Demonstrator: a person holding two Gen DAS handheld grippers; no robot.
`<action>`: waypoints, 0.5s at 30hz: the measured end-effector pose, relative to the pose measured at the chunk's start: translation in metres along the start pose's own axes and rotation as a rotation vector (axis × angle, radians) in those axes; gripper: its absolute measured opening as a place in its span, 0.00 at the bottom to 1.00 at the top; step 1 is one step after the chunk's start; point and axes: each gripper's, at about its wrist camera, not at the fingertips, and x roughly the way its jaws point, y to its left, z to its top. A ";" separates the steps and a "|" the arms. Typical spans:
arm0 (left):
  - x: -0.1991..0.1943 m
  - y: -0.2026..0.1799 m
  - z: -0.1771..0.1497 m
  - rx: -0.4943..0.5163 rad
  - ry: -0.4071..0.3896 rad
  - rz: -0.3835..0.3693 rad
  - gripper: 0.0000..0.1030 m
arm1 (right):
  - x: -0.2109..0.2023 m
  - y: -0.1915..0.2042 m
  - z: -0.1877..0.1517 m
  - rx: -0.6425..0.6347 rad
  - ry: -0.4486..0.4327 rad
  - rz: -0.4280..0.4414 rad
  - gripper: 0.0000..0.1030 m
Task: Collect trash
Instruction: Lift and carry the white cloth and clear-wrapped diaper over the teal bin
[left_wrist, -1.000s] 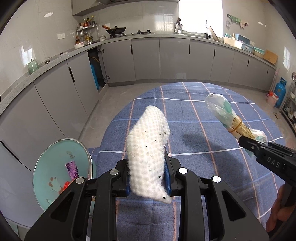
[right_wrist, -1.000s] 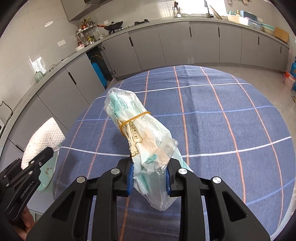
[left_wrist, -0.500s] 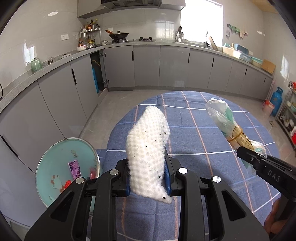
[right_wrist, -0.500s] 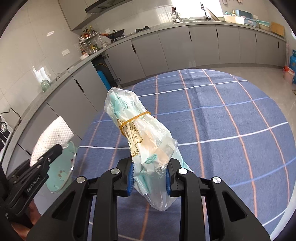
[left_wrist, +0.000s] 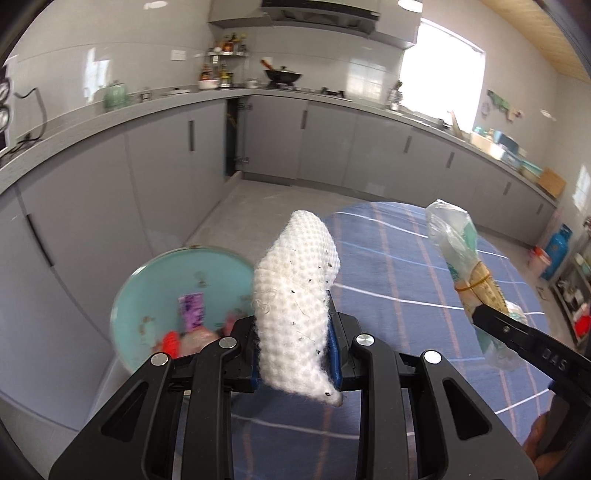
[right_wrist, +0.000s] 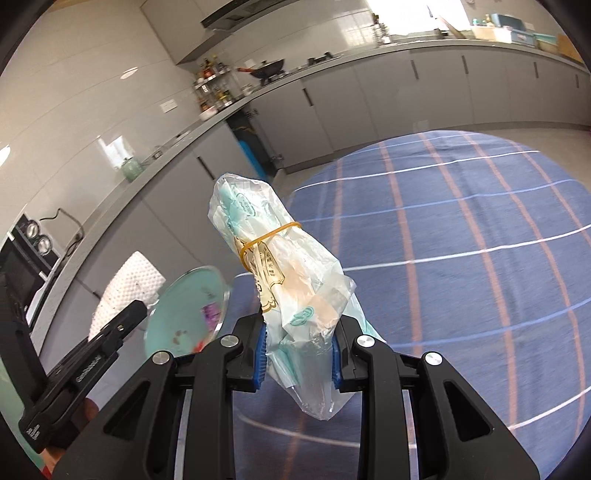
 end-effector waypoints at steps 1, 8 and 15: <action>-0.001 0.006 0.000 -0.008 0.001 0.017 0.27 | 0.002 0.006 -0.002 -0.006 0.005 0.009 0.25; -0.003 0.041 -0.008 -0.046 0.013 0.100 0.27 | 0.015 0.044 -0.018 -0.038 0.043 0.070 0.25; -0.004 0.071 -0.011 -0.085 0.012 0.143 0.27 | 0.029 0.076 -0.022 -0.083 0.068 0.100 0.26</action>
